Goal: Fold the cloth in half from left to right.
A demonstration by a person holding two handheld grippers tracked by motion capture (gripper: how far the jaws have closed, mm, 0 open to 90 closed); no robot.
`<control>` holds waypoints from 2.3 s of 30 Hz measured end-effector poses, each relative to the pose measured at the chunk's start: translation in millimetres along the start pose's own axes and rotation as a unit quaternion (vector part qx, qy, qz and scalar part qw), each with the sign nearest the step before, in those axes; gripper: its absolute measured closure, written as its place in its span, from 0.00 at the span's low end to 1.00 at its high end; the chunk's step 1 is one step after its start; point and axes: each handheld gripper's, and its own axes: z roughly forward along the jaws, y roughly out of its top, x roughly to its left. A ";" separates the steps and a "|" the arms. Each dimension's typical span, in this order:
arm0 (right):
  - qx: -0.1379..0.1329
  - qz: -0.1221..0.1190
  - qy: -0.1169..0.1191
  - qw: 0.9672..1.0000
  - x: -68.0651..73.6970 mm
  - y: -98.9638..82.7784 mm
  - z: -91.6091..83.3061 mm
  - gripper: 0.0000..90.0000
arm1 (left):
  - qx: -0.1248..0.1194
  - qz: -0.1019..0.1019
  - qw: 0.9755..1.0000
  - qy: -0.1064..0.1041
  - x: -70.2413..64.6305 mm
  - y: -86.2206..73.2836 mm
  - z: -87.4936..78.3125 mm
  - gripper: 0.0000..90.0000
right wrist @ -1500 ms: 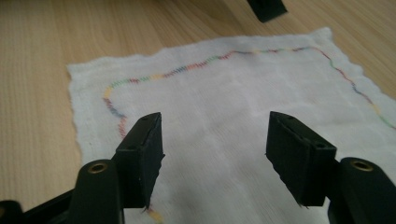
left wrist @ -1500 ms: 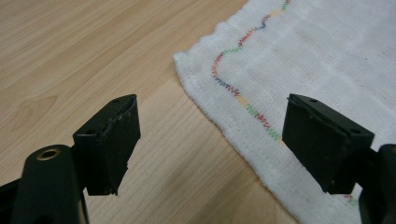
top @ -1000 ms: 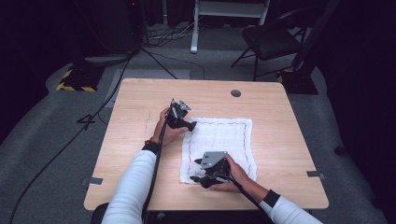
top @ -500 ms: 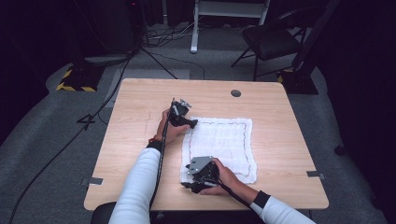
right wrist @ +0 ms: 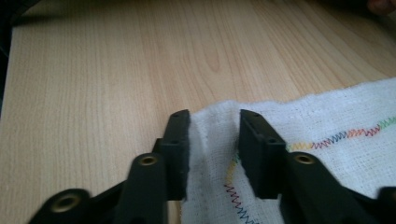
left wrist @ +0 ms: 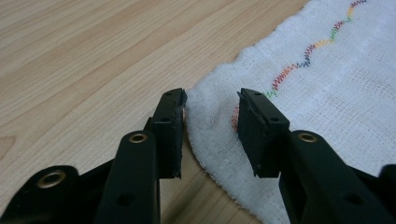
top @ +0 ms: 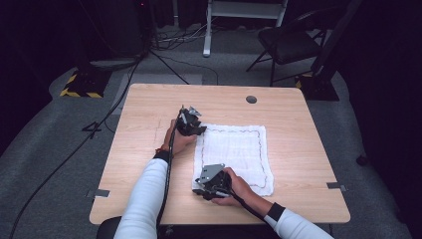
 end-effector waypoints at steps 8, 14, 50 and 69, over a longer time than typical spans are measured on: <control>0.006 -0.013 -0.028 1.000 1.4 1.7 0.4 0.91 | 0.001 0.002 1.000 -0.016 1.6 -3.0 -3.9 0.93; 0.007 -0.019 -0.028 0.999 1.9 3.5 0.0 0.93 | -0.002 0.002 1.000 -0.008 5.5 -9.6 -10.7 0.94; -0.030 -0.061 0.008 0.998 16.0 33.5 6.7 0.95 | -0.028 -0.034 0.999 0.023 30.2 -55.6 -73.7 0.96; -0.068 -0.051 -0.026 0.996 5.1 27.7 -32.1 0.95 | -0.061 -0.018 0.998 0.027 15.4 -32.5 -78.7 0.96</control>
